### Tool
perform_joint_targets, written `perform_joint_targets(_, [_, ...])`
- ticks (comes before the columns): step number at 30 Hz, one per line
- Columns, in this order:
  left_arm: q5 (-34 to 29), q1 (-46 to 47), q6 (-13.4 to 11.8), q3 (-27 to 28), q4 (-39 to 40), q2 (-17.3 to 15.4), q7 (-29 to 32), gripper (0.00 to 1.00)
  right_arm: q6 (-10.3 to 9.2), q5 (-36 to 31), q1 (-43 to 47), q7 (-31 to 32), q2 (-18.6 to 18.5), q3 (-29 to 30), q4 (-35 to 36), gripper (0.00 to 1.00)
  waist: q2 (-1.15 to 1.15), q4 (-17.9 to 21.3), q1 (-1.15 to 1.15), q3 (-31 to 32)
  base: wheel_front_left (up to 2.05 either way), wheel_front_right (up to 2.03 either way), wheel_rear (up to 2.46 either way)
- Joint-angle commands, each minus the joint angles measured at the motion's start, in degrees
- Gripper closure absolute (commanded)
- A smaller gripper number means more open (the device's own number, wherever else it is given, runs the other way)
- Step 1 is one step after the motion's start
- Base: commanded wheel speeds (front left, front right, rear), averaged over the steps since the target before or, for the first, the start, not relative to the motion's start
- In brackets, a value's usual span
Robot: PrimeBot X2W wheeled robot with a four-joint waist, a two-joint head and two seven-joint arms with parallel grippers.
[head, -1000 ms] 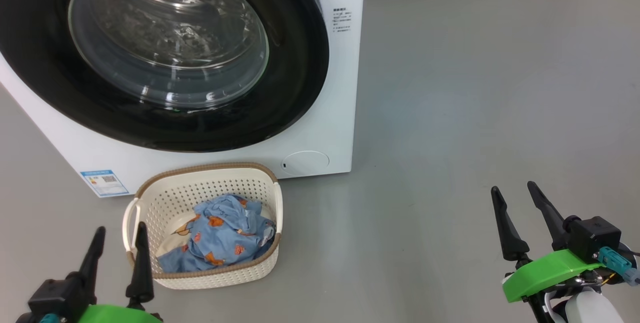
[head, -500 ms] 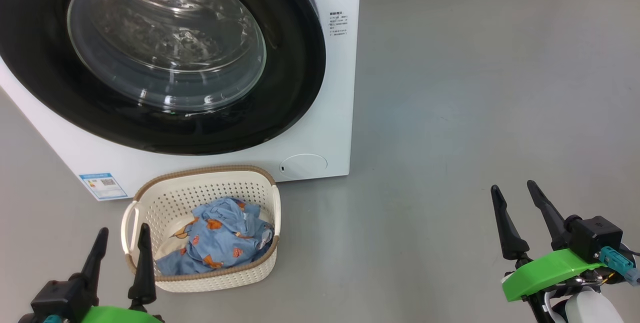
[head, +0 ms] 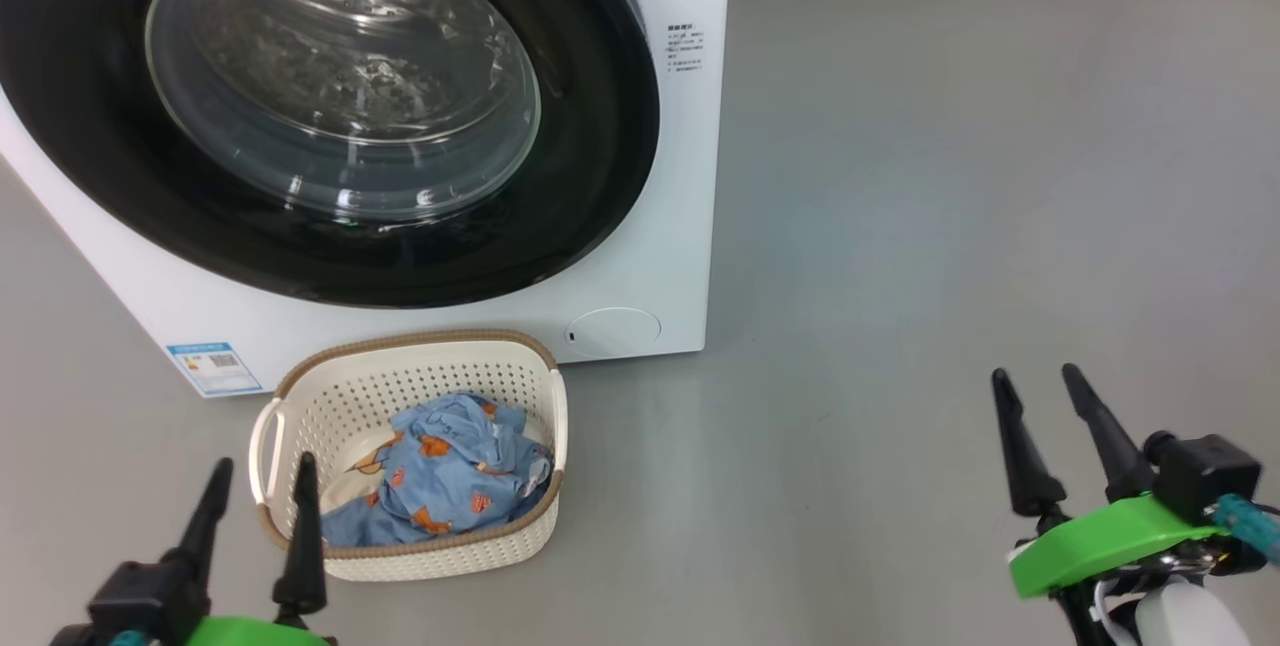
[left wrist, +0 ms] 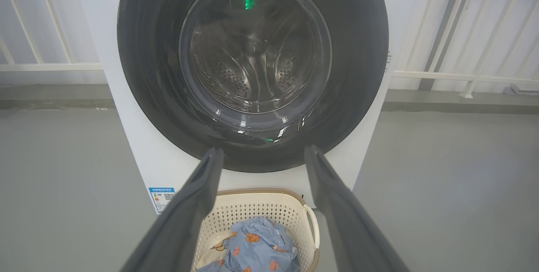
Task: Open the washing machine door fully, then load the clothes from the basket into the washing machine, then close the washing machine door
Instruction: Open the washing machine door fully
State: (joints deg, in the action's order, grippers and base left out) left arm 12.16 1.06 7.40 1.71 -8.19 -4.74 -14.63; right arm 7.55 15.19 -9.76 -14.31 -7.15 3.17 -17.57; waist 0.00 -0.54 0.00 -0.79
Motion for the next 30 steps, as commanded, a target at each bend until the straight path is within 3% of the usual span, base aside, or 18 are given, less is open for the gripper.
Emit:
perform_joint_targets(1, [-0.6, 0.72, 0.09, 1.43, 1.23, -1.06, -0.37, 0.0, -0.06, 1.21, -2.85, -0.69, -0.19, -0.76, 1.09, 0.0, 0.0, -0.15, 0.0, -0.11, 0.0, 0.0, 0.0])
perform_joint_targets(9, [-1.14, 0.28, 0.09, -0.29, 1.2, -0.44, -0.37, 0.0, -0.06, 6.72, -7.13, -0.69, -0.52, -0.06, 0.49, 0.0, 0.0, -1.32, 0.0, -1.5, 0.0, 0.0, 0.0])
perform_joint_targets(17, [-1.51, 1.06, 0.09, -0.75, 1.46, 0.34, -0.37, 0.0, -0.06, 21.96, -14.33, -0.69, 0.78, 2.0, -1.95, 0.0, 0.0, -2.97, 0.0, -4.05, 0.0, 0.0, 0.0])
perform_joint_targets(22, [-1.7, 2.03, 0.09, -1.1, 1.79, 0.83, -0.37, 0.0, -0.06, 31.66, -19.5, -0.6, -0.53, 1.17, -4.25, 0.0, 0.0, -4.17, 0.0, -6.21, 0.0, 0.0, 0.0])
perform_joint_targets(23, [-1.73, 2.27, 0.09, -1.2, 1.84, 0.94, -0.37, 0.0, -0.06, 33.4, -20.51, -0.38, -0.87, 1.1, -4.63, 0.18, 0.0, -4.43, 0.0, -6.71, 0.0, 0.0, 0.0])
perform_joint_targets(24, [-1.72, 2.54, 0.09, -1.3, 1.88, 1.05, -0.37, 0.0, -0.06, 35.12, -21.52, -0.09, -1.18, 1.1, -5.0, 0.49, 0.0, -4.7, 0.0, -7.22, 0.0, 0.0, 0.0])
perform_joint_targets(25, [-1.71, 2.84, 0.09, -1.45, 1.95, 1.16, -0.37, 0.0, -0.06, 36.9, -22.53, 0.28, -1.48, 1.26, -5.4, 0.7, 0.0, -4.97, 0.0, -7.73, 0.0, 0.0, 0.0])
perform_joint_targets(26, [-1.68, 3.16, 0.09, -1.58, 2.01, 1.26, -0.37, 0.0, -0.06, 38.56, -23.55, 0.72, -1.78, 1.39, -5.77, 1.0, 0.0, -5.24, 0.0, -8.26, 0.0, 0.0, 0.0])
perform_joint_targets(30, [-1.69, 4.44, 0.09, -1.99, 2.33, 1.57, -0.37, 0.0, -0.06, 45.39, -27.7, 3.67, -2.62, 2.28, -7.19, 1.0, 0.0, -6.15, 0.0, -10.51, 0.0, 0.0, 0.0])
